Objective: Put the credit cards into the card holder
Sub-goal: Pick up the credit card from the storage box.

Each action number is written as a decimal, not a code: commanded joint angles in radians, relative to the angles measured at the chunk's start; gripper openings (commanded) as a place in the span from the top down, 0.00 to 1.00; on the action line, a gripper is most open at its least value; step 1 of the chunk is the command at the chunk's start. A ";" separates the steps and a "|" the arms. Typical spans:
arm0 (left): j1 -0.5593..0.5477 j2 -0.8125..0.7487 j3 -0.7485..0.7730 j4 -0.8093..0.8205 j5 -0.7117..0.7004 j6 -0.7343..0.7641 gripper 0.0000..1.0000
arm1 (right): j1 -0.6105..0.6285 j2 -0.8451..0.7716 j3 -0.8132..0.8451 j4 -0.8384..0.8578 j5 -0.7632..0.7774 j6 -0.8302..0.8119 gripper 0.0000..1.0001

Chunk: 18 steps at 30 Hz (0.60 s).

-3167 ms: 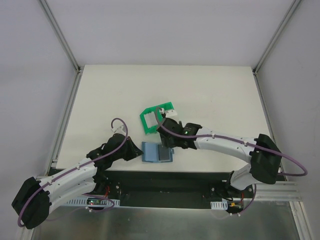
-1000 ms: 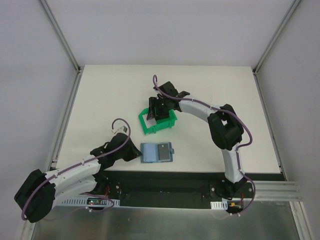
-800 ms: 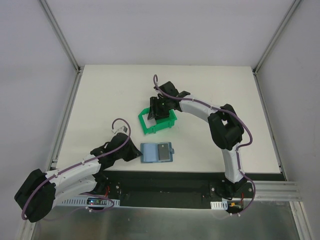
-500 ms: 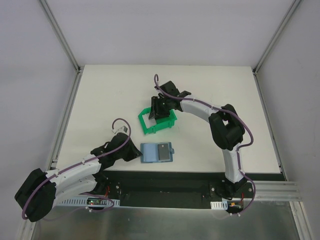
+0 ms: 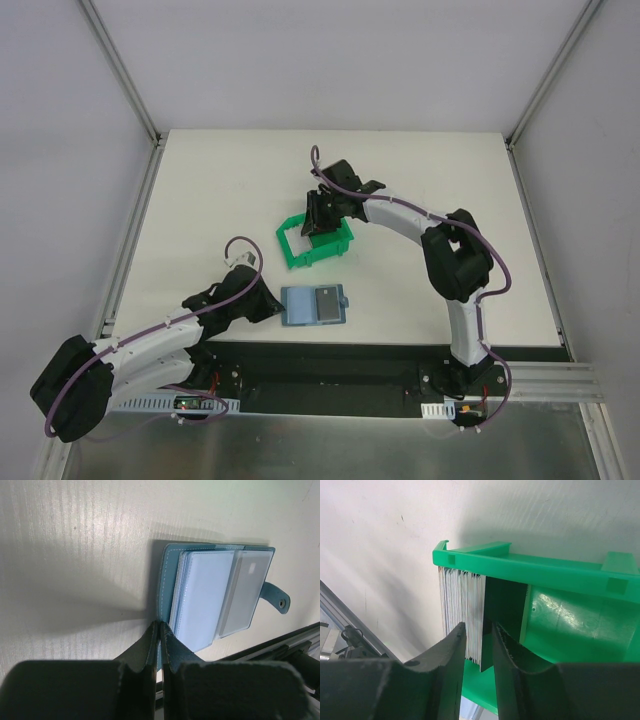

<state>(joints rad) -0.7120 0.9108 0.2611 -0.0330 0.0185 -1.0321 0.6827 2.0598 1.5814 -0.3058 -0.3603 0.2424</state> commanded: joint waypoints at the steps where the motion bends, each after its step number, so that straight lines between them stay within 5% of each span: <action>1: 0.005 0.007 0.029 0.016 0.009 0.018 1.00 | -0.005 -0.066 0.006 0.017 -0.014 -0.006 0.73; 18: 0.005 0.033 0.036 0.027 0.024 0.023 1.00 | -0.017 -0.090 -0.001 0.014 -0.028 -0.011 0.90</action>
<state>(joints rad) -0.7120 0.9390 0.2668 -0.0254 0.0261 -1.0290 0.6720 2.0548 1.5791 -0.3061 -0.3614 0.2413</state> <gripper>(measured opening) 0.006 0.107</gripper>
